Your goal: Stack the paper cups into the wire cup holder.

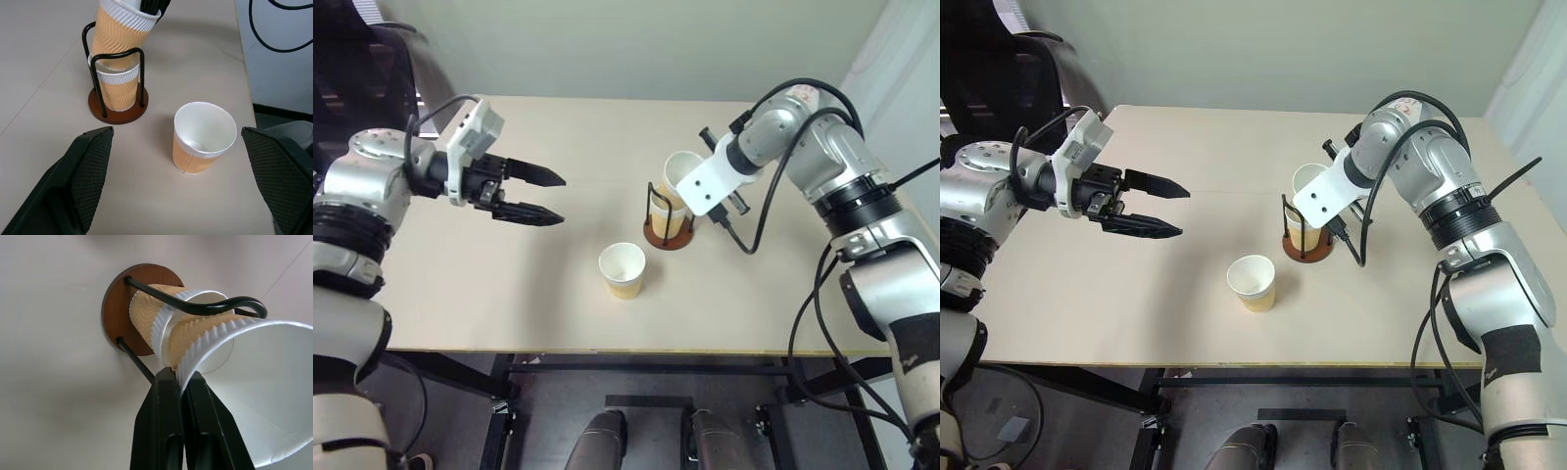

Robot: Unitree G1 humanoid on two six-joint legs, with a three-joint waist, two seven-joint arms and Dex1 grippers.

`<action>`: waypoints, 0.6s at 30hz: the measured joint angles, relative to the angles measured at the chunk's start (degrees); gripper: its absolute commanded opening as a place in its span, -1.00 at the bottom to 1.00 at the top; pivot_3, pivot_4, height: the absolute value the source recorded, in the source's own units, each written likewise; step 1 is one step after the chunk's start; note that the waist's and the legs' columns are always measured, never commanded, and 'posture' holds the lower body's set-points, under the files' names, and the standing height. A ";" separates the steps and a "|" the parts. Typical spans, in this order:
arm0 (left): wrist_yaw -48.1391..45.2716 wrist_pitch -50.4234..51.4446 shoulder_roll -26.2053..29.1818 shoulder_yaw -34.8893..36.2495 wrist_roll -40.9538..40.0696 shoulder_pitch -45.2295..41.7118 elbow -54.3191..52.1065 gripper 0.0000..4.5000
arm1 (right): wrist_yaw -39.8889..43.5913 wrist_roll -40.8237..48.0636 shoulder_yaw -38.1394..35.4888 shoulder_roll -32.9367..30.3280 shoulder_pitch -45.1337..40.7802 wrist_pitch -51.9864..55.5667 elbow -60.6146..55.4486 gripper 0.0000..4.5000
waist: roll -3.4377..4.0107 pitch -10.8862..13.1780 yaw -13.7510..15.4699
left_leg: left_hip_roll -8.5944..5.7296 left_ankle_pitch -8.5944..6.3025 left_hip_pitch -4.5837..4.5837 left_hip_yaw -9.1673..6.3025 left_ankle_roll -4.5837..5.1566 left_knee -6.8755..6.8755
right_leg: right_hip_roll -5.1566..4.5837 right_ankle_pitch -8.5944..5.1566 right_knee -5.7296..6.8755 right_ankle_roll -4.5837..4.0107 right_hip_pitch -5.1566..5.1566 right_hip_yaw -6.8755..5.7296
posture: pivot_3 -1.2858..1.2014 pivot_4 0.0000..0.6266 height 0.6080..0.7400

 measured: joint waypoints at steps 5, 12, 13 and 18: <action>0.00 0.42 -0.44 0.04 0.01 0.00 -0.08 1.00 | -0.96 -1.26 1.31 0.19 -0.04 -0.96 1.42 -0.98 | 0.00 0.00 -0.01 | 0.00 0.01 0.01 0.00 -0.01 0.00 | 0.00 0.01 0.02 0.00 0.00 0.00 | 0.03 -0.52 1.00; 0.00 0.11 -0.57 0.09 0.07 0.00 0.15 1.00 | -3.29 -2.60 1.60 0.53 -0.99 -1.89 3.34 -0.10 | 0.00 0.00 -0.02 | 0.00 0.01 0.02 0.00 -0.01 0.00 | 0.00 0.02 0.02 0.00 0.00 0.00 | 0.03 -0.52 1.00; 0.00 0.02 -0.57 0.09 0.07 0.00 0.23 1.00 | -3.44 -2.50 1.59 0.81 -0.99 -1.72 3.43 0.06 | 0.00 0.00 -0.02 | 0.01 0.01 0.02 0.00 -0.01 0.00 | 0.00 0.02 0.02 0.00 0.00 0.00 | 0.03 -0.52 1.00; 0.00 -0.58 -0.61 0.10 0.11 0.00 1.04 1.00 | -2.51 2.05 -0.70 3.44 -0.86 4.51 3.14 0.82 | 0.00 0.00 -0.06 | 0.00 0.02 0.00 0.00 0.00 0.01 | 0.01 0.02 0.01 0.00 0.00 0.00 | 0.03 -0.52 1.00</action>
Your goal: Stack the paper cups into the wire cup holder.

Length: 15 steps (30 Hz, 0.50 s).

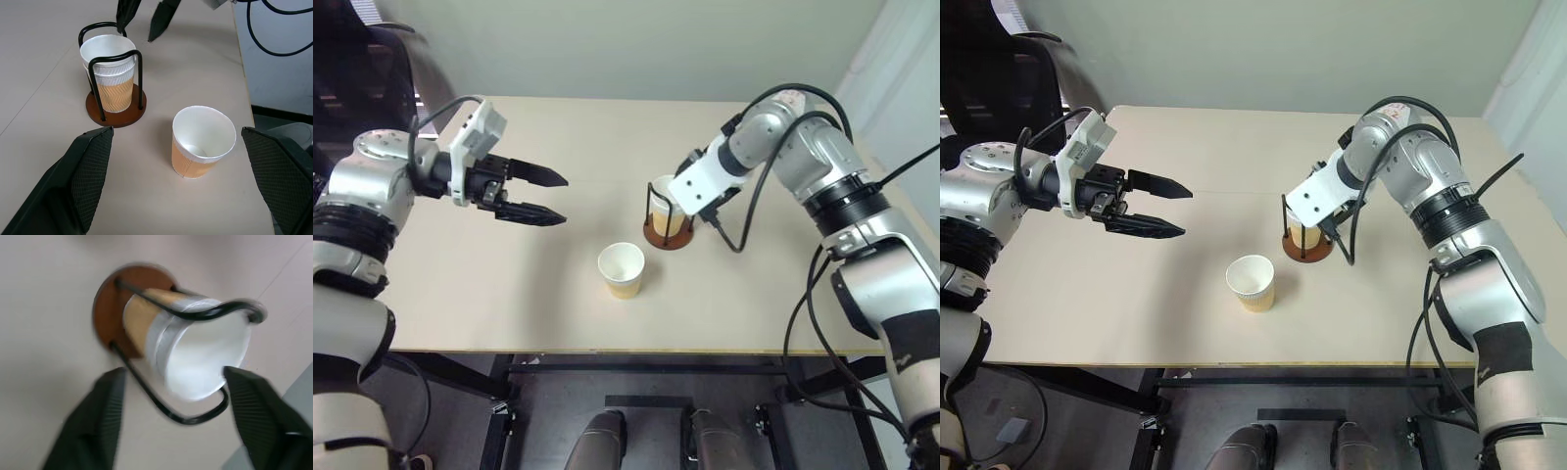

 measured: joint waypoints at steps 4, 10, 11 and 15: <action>0.01 -0.58 1.35 -0.14 -0.96 1.53 -2.17 1.00 | 4.54 9.97 -7.35 -1.16 0.90 13.20 -8.18 0.82 | 0.00 0.00 0.19 | -0.03 -0.02 -0.07 -0.01 -0.02 -0.02 | 0.00 -0.02 -0.06 -0.03 0.00 -0.02 | 0.03 -0.52 1.00; 0.00 -0.63 4.91 -2.75 -1.69 3.29 -5.98 1.00 | 9.59 15.96 -11.35 -8.19 6.51 25.93 -22.35 0.82 | -0.05 -0.03 0.28 | -0.04 0.00 0.04 -0.01 -0.28 0.05 | -0.01 -0.09 -0.05 -0.13 0.14 -0.03 | 0.03 -0.52 1.00; 0.00 -0.79 4.93 -3.19 -1.82 3.22 -6.68 1.00 | 10.22 17.02 -11.48 -8.57 7.84 28.44 -24.77 0.82 | -0.04 -0.03 0.27 | -0.03 0.01 0.05 -0.01 -0.26 0.04 | 0.00 -0.09 -0.03 -0.13 0.14 -0.03 | 0.03 -0.52 1.00; 0.00 -1.18 4.38 -5.49 -2.06 1.86 -8.19 1.00 | 12.38 20.81 -11.44 -9.52 12.22 36.51 -34.21 0.82 | -0.04 -0.03 0.21 | 0.00 0.08 0.06 -0.01 -0.09 0.03 | 0.02 -0.10 0.00 -0.11 0.13 -0.05 | 0.03 -0.52 1.00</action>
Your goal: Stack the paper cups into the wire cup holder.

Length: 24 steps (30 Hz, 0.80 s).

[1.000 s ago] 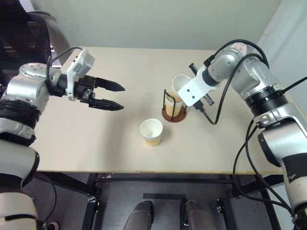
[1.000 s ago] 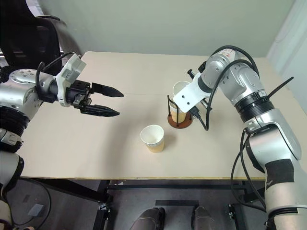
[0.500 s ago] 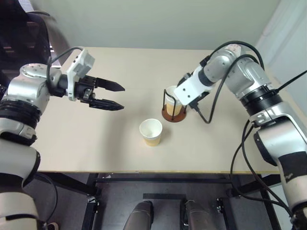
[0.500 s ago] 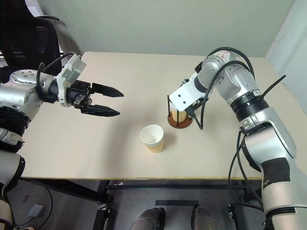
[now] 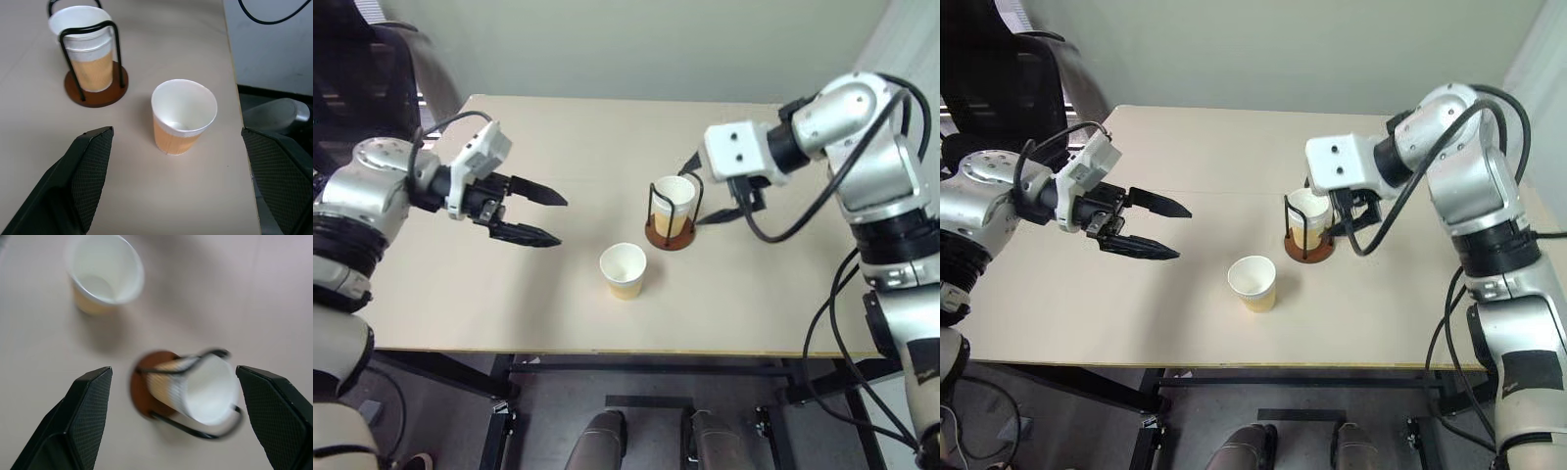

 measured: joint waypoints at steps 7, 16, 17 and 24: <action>0.00 1.35 0.46 -2.07 -2.74 -2.47 -3.77 1.00 | 1.23 1.31 3.29 -1.28 3.91 3.22 -8.83 0.82 | 0.00 0.00 -0.11 | -0.03 0.32 0.19 -0.01 0.14 0.00 | 0.00 0.12 0.11 -0.10 0.16 0.04 | 0.03 -0.52 1.00; 0.00 1.22 2.08 -3.94 -3.62 -2.47 -3.70 1.00 | -2.59 -1.57 10.33 6.06 4.05 -0.78 -6.95 0.82 | 0.00 0.00 -0.39 | -0.02 0.51 0.28 -0.03 0.11 -0.03 | 0.03 0.21 0.22 -0.22 0.16 0.05 | 0.03 -0.52 1.00; 0.00 1.22 2.66 -4.23 -3.61 -2.47 -3.65 1.00 | -3.18 -2.10 11.14 6.80 3.72 -1.73 -5.84 0.82 | 0.00 0.00 -0.40 | -0.02 0.51 0.28 -0.03 0.11 -0.04 | 0.03 0.21 0.20 -0.22 0.16 0.05 | 0.03 -0.52 1.00; 0.00 -0.23 5.88 -4.85 -3.54 -1.65 -3.51 1.00 | -5.90 -4.59 14.06 11.79 2.47 -6.85 -0.06 0.82 | 0.00 0.00 -0.26 | -0.03 0.40 0.17 -0.05 0.08 -0.11 | 0.03 0.20 0.03 -0.22 0.11 0.04 | 0.03 -0.52 1.00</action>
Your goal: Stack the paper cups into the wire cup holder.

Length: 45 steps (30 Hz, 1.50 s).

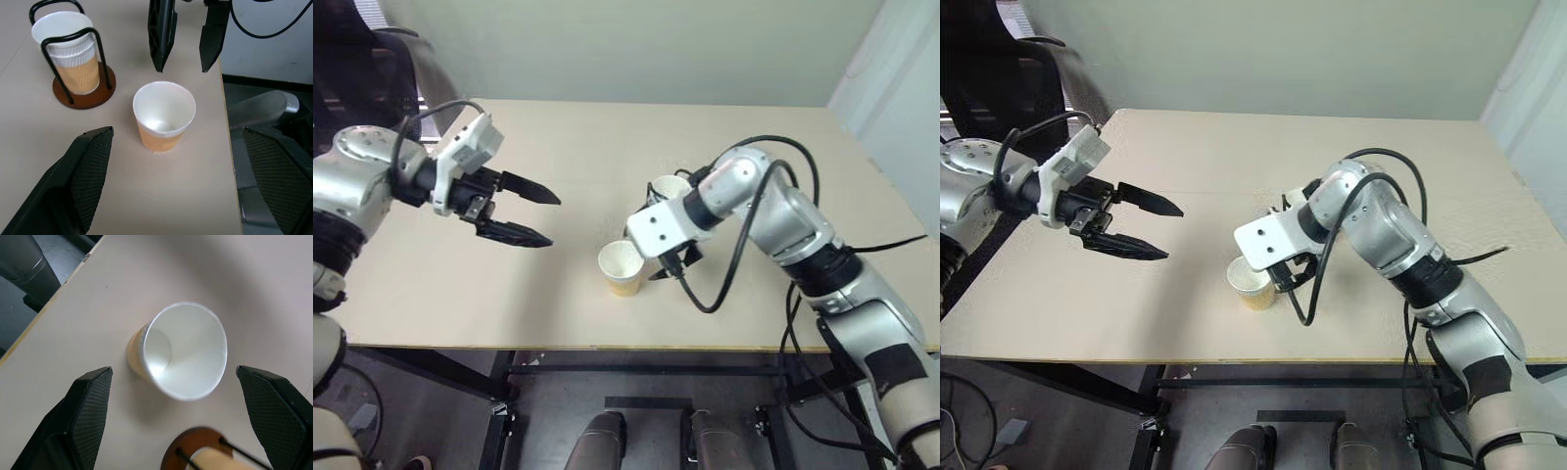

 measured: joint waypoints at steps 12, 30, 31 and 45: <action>0.00 -2.12 2.13 0.00 -0.27 2.62 -0.73 1.00 | 0.39 -2.76 2.35 -0.35 1.13 -6.28 3.62 0.82 | 0.00 0.00 0.05 | -0.02 -0.03 -0.15 -0.01 -0.03 0.01 | -0.02 0.01 -0.02 -0.04 -0.11 0.00 | 0.03 -0.52 1.00; -0.01 -0.39 -1.12 5.29 -0.41 2.50 1.82 1.00 | -0.36 -7.50 5.97 3.90 2.06 -11.65 7.59 -0.06 | 0.00 0.00 0.06 | -0.01 -0.12 -0.15 -0.03 -0.13 0.00 | -0.02 0.02 -0.01 -0.05 -0.13 -0.01 | 0.03 -0.52 1.00; -0.01 -0.37 -1.89 5.99 -0.25 2.41 2.87 1.00 | -0.37 -7.70 6.09 4.18 2.08 -11.86 7.68 -0.21 | -0.01 0.00 0.05 | -0.01 -0.11 -0.15 -0.03 -0.14 0.00 | -0.02 0.04 -0.02 -0.08 -0.13 -0.01 | 0.03 -0.52 1.00; -0.01 1.68 -2.71 11.64 1.42 7.12 2.12 1.00 | -0.27 -8.20 6.18 4.52 2.08 -13.63 9.20 -0.97 | -0.01 0.00 -0.12 | 0.00 -0.12 -0.16 -0.03 -0.15 -0.02 | 0.00 0.07 -0.06 -0.13 -0.16 -0.02 | 0.03 -0.52 1.00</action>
